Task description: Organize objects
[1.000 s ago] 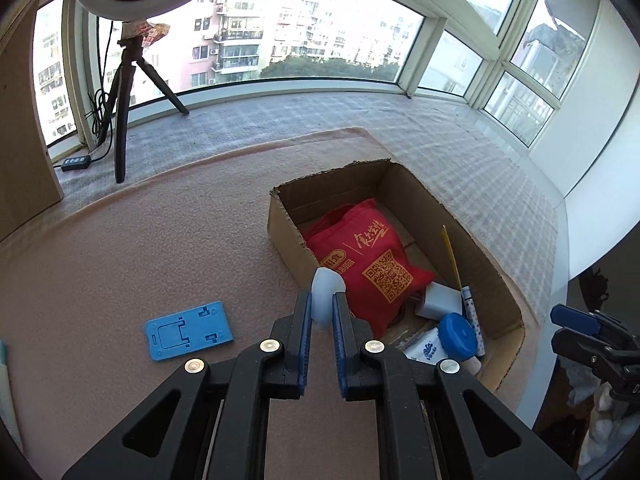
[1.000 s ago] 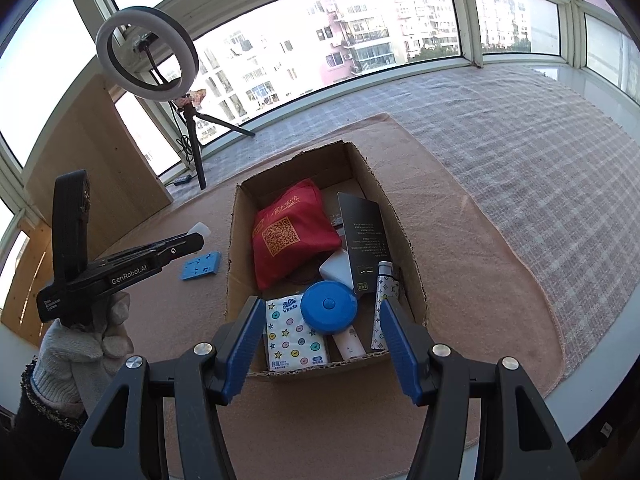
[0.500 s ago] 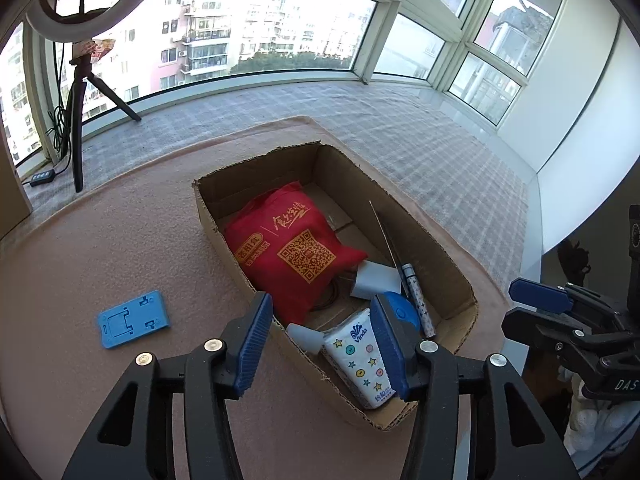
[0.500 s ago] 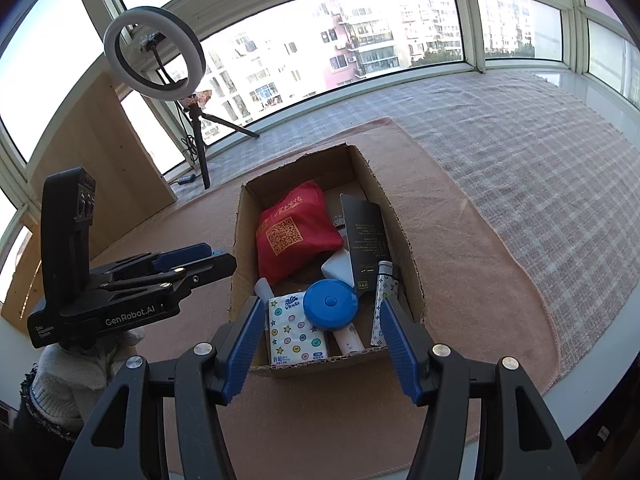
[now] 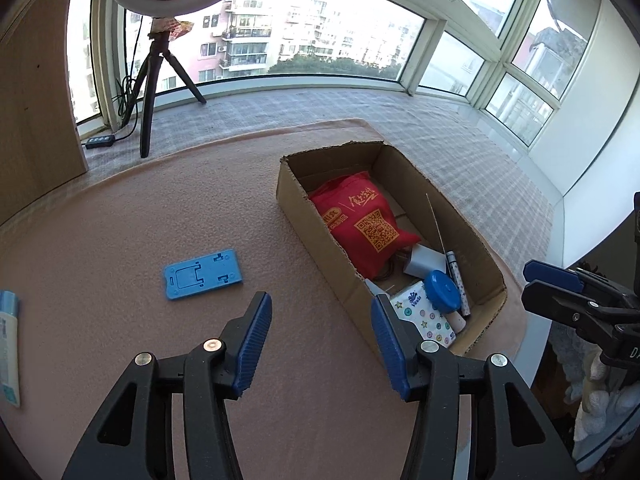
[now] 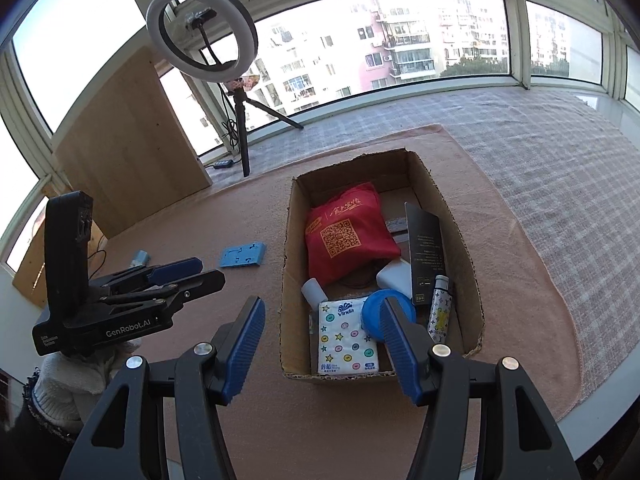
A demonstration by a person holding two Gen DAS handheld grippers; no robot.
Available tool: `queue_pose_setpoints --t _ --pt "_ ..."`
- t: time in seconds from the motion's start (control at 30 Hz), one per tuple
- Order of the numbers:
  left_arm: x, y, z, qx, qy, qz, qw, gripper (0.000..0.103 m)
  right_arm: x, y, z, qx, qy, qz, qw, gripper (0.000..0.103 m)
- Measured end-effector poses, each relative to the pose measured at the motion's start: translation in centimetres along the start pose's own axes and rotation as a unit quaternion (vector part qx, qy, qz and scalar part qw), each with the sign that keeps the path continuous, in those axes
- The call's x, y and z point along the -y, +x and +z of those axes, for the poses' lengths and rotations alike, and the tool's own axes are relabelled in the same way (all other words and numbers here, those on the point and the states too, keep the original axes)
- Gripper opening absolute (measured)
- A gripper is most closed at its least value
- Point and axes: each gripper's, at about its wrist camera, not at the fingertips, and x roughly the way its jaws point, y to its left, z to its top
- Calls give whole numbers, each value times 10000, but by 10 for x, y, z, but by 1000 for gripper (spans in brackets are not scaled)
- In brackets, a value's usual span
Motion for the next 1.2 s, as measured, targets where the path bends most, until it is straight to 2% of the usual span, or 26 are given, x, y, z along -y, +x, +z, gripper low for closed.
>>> queue_pose_setpoints --t 0.2,0.4,0.53,0.57,0.67,0.7,0.87,1.0,1.2 --pt "-41 -34 -29 86 -382 382 9985 55 -34 28 21 -284 -333 616 9971 56" --pt "-80 -68 -59 199 -805 768 9936 55 -74 70 43 -642 -749 1080 9892 56" --pt "-102 -83 -77 273 -1125 943 9888 55 -104 104 55 -917 -1022 1197 9833 56" --pt "-106 -87 -81 292 -1201 969 9876 55 -110 114 57 -1001 -1066 1185 9821 55" --pt "-117 -98 -93 374 -1409 1041 9838 55 -124 149 65 -1326 -1063 1141 9788 39" --pt "-120 -102 -98 399 -1494 1070 9822 55 -129 161 67 -1420 -1075 1083 9780 37" --pt "-129 -114 -120 470 -1765 1279 9748 55 -140 213 78 -1649 -1386 576 9748 37" --pt "-131 -127 -135 653 -2001 1366 9680 55 -130 247 87 -1848 -1319 159 9738 37" --pt "-142 -140 -159 883 -2403 1392 9566 55 -125 275 96 -2089 -1219 -95 9703 37"
